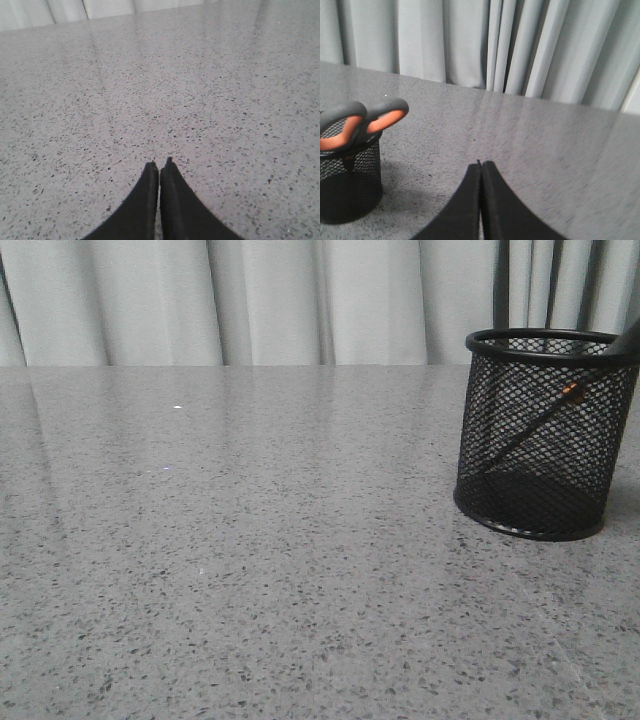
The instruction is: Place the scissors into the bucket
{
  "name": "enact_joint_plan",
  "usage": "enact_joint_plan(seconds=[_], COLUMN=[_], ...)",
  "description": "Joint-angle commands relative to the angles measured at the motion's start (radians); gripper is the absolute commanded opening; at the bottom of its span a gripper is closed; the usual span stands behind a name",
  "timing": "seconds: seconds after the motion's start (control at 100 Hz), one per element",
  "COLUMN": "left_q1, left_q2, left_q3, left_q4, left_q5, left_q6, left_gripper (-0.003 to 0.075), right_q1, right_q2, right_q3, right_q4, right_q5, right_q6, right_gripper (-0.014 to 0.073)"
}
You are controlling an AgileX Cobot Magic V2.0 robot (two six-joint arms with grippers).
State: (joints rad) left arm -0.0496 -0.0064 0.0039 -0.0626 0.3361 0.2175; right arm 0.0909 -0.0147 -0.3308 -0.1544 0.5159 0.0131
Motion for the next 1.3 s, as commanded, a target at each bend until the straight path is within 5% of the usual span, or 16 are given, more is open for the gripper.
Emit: enact_joint_plan(seconds=[0.0, 0.09, 0.21, 0.31, 0.58, 1.29], left_q1=[0.002, 0.002, 0.002, 0.002, 0.002, 0.002], left_q2=[-0.028, -0.028, -0.028, -0.028, -0.028, -0.028], left_q3=[0.045, 0.045, 0.045, 0.045, 0.045, 0.045], left_q4=[-0.006, -0.006, -0.006, -0.006, -0.006, -0.006], left_q5=[-0.042, -0.042, -0.042, -0.042, -0.042, -0.042], left_q6=[-0.006, -0.006, -0.006, -0.006, -0.006, -0.006], left_gripper=[-0.002, -0.002, -0.002, -0.002, -0.002, -0.002], right_q1=[-0.113, -0.227, -0.304, -0.289, -0.229, -0.23], right_q2=[0.017, 0.01, -0.017, -0.017, -0.017, -0.017], right_q3=[0.111, 0.233, 0.317, 0.36, 0.358, 0.358], right_q4=[0.105, 0.103, 0.103, 0.103, 0.103, 0.103], right_q5=[-0.275, -0.444, -0.462, -0.477, -0.21, -0.226], right_q6=[0.008, 0.007, 0.007, 0.007, 0.007, -0.061], right_gripper=[-0.0071, -0.0071, -0.0071, -0.0071, -0.0071, -0.0071])
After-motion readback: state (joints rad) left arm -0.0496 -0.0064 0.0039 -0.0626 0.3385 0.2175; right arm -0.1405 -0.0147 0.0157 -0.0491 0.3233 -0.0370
